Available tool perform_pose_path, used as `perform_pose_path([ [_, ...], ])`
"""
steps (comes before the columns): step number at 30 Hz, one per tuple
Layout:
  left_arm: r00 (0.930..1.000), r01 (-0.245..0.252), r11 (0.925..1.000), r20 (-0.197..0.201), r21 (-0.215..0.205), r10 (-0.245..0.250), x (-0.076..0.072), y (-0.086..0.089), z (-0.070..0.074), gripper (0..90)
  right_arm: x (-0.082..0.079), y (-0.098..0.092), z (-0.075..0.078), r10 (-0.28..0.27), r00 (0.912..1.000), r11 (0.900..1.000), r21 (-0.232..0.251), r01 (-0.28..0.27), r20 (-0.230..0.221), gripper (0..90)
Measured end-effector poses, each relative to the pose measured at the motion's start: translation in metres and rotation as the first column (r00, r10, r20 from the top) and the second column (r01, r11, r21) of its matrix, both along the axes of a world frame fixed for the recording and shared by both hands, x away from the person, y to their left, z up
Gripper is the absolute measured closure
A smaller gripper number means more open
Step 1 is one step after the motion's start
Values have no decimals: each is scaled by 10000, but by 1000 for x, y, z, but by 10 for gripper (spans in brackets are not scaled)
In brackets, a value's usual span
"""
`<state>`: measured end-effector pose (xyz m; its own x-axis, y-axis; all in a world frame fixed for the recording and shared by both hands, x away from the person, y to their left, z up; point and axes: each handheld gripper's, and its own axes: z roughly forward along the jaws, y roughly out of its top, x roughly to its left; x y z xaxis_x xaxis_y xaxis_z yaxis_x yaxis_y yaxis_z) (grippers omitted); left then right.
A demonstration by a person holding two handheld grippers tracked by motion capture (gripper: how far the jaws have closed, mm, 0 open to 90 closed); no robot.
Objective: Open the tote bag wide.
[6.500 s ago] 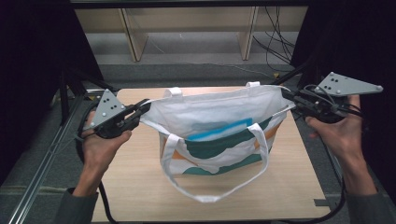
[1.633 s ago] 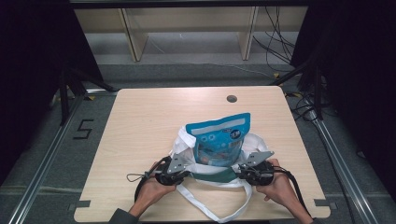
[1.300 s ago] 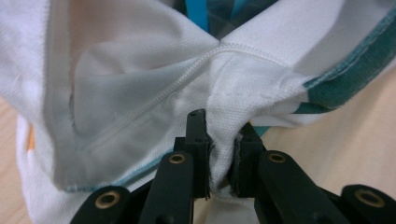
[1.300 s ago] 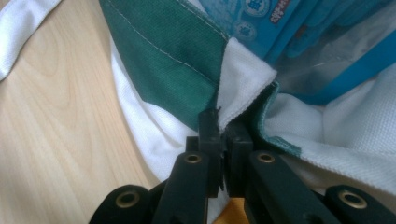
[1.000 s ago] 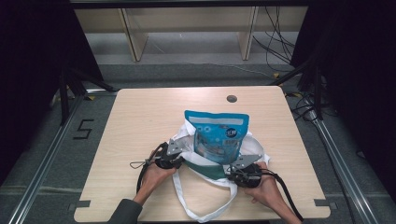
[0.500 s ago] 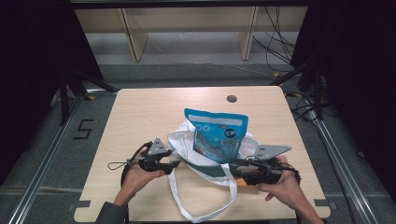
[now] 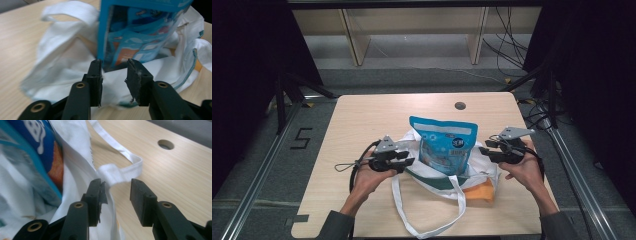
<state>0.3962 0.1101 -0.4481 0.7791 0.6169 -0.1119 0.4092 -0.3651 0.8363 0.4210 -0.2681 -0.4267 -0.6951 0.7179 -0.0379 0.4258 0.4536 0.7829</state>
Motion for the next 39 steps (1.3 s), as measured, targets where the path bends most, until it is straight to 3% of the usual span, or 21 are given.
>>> perform_pose_path([
  [2,9990,410,9987,-180,299,-404,-2,-13,-10,727,9,8,-6,402,9992,9992,-72,-402,-55,667],
  [3,9962,809,9937,-378,774,-782,-5,-22,-20,810,15,15,-9,555,9982,9979,-306,-562,-228,772],
  [5,9943,958,9929,-537,710,-921,-7,-27,-27,860,20,17,-10,476,9988,9979,-442,-480,-92,827],
  [6,9912,1241,9860,-592,1109,-1181,-9,-31,-32,860,24,19,-11,336,9994,9985,-425,-338,-56,836],
  [9,9880,1486,9797,-629,1344,-1412,-16,-40,-40,891,40,20,-19,-494,9988,9968,-637,489,-64,844],
  [10,9870,1562,9766,-620,1478,-1485,-18,-41,-40,891,48,18,-24,-540,9985,9952,-815,546,86,845],
  [13,9878,1512,9729,-640,1751,-1420,-22,-46,-43,892,63,16,-41,-1183,9923,9819,-1536,1112,-377,846],
  [14,9884,1478,9692,-636,1967,-1379,-22,-46,-46,892,68,15,-50,-1213,9903,9829,-1477,1104,-671,847],
  [15,9876,1511,9715,-698,1826,-1405,-21,-46,-48,893,75,16,-67,-1427,9861,9785,-1623,1275,-854,849],
  [17,9876,1492,9731,-750,1755,-1379,-21,-44,-49,893,76,14,-67,-1456,9836,9794,-1562,1280,-1068,849],
  [21,9892,1426,9734,-587,1792,-1342,-24,-45,-46,889,73,16,-67,-1341,9880,9765,-1798,1186,-765,846],
  [24,9891,1433,9809,-520,1319,-1375,-24,-42,-35,824,71,15,-61,-1456,9865,9806,-1431,1339,-746,823],
  [27,9936,1127,9902,-150,824,-1119,-22,-36,-19,775,65,8,-45,-1421,9876,9855,-1030,1348,-669,710],
  [30,9954,928,9939,184,596,-941,-18,-24,-4,742,54,1,-26,-1549,9840,9878,-2,1554,-880,671],
  [31,9976,666,9969,172,412,-674,-17,-21,-1,725,51,-2,-20,-1180,9918,9928,133,1188,-491,651],
  [33,9971,409,9983,625,410,-434,-11,-11,8,693,36,-4,-5,-1021,9927,9932,502,1055,-646,610],
  [34,9981,15,9996,617,269,-31,-10,-8,10,666,29,-5,0,-854,9947,9942,604,888,-578,598],
  [36,9968,-143,9991,787,390,112,-8,-4,14,643,23,-5,3,-709,9964,9951,651,738,-464,591],
  [37,9921,-567,9964,1152,630,492,0,5,21,643,18,-5,6,-567,9979,9962,651,586,-313,589],
  [38,9854,-1109,9929,1348,435,1042,10,13,25,612,-2,-4,14,-106,9989,9972,732,140,-465,567],
  [39,9849,-1183,9920,1322,442,1115,14,16,26,608,-5,-4,15,23,9995,9972,752,0,-308,566],
])
